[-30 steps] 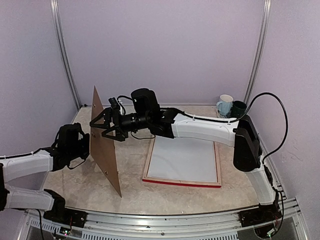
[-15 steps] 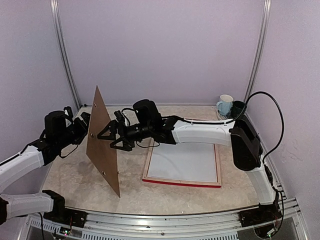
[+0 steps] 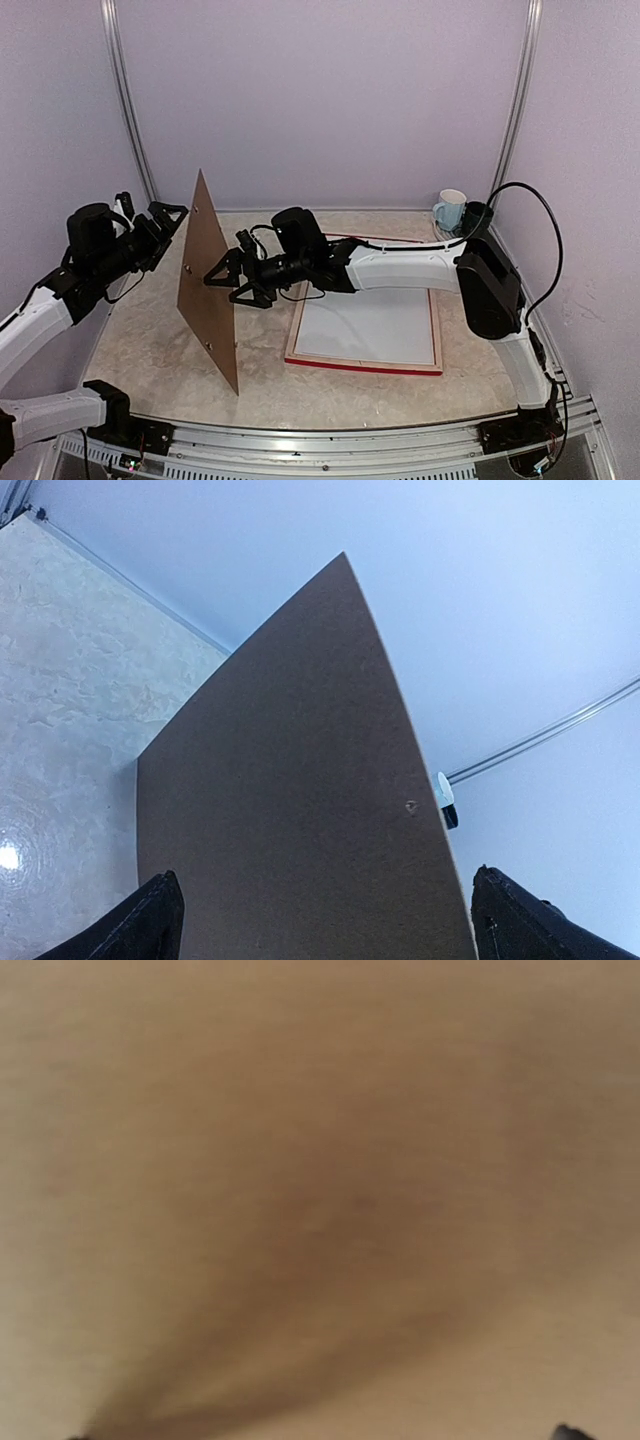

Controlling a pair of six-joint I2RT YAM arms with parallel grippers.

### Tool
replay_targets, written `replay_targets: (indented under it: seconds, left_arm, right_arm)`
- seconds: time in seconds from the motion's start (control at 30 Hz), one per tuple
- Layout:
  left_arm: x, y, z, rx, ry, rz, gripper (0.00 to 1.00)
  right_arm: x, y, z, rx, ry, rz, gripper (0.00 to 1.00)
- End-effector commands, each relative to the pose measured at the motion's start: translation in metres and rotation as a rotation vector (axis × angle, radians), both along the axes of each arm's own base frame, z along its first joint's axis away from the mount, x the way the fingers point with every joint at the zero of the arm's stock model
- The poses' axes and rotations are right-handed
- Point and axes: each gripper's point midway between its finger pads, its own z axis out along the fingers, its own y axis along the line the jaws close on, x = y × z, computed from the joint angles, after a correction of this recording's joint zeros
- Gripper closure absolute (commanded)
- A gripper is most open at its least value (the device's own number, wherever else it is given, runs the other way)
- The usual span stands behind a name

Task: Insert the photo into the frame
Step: Turn over the backboard.

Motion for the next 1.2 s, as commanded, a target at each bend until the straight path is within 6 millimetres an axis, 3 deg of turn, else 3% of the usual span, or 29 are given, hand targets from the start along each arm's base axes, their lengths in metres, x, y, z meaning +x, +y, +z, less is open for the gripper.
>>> replay_targets:
  seconds: [0.0, 0.3, 0.53, 0.77, 0.9, 1.17]
  left_arm:
    - [-0.006, -0.002, 0.013, -0.009, 0.006, -0.029, 0.01]
    - [-0.009, -0.004, 0.0, -0.008, 0.051, -0.053, 0.02]
    - [-0.015, -0.001, -0.008, 0.017, 0.089, -0.061, 0.11]
    - [-0.029, -0.001, -0.026, 0.039, 0.151, -0.089, 0.24]
    - [-0.038, 0.0, -0.04, 0.036, 0.186, -0.097, 0.33]
    - [-0.054, 0.005, -0.045, 0.038, 0.211, -0.087, 0.56]
  right_arm:
    - [0.01, -0.003, -0.015, -0.001, 0.007, -0.008, 0.01]
    - [0.014, -0.004, -0.053, -0.06, 0.041, -0.012, 0.01]
    - [0.018, -0.013, -0.097, -0.162, 0.076, -0.027, 0.01]
    - [0.019, -0.025, -0.137, -0.267, 0.086, -0.04, 0.01]
    - [0.019, -0.028, -0.147, -0.292, 0.092, -0.043, 0.01]
    - [0.022, -0.035, -0.159, -0.329, 0.106, -0.054, 0.01]
